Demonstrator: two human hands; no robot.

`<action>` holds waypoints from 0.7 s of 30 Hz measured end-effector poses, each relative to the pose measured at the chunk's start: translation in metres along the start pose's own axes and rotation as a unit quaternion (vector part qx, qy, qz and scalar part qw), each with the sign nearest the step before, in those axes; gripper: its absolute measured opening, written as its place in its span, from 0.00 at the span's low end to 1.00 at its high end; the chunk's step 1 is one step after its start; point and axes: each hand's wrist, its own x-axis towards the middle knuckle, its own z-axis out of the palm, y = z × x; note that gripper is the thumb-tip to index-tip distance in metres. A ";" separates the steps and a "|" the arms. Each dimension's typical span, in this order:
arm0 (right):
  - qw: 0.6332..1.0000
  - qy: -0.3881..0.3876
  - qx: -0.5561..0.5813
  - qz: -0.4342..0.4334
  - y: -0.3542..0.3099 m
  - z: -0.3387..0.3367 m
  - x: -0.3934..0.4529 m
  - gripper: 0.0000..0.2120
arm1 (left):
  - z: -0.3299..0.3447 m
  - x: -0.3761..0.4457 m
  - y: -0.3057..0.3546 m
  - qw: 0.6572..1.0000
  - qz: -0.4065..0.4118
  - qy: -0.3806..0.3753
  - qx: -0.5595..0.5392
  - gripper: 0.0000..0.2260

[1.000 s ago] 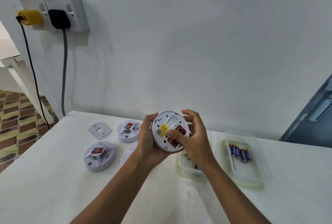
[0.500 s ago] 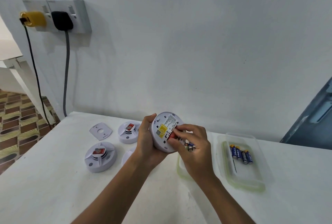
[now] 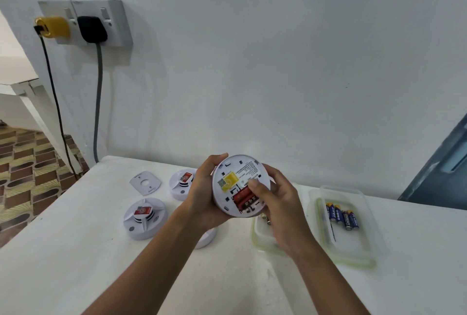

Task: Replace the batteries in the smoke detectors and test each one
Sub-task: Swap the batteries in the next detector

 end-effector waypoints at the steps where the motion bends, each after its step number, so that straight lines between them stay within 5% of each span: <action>1: 1.000 0.000 -0.004 0.003 -0.004 0.001 0.000 0.18 | 0.000 -0.001 0.002 1.000 -0.006 -0.004 0.000 0.22; 12: 0.998 -0.057 -0.016 0.025 -0.027 0.001 -0.007 0.18 | 0.001 -0.010 0.012 0.998 -0.026 -0.053 0.004 0.24; 21: 0.998 0.027 -0.057 -0.024 -0.030 0.013 -0.014 0.13 | 0.003 -0.014 0.014 0.998 -0.025 -0.057 -0.007 0.25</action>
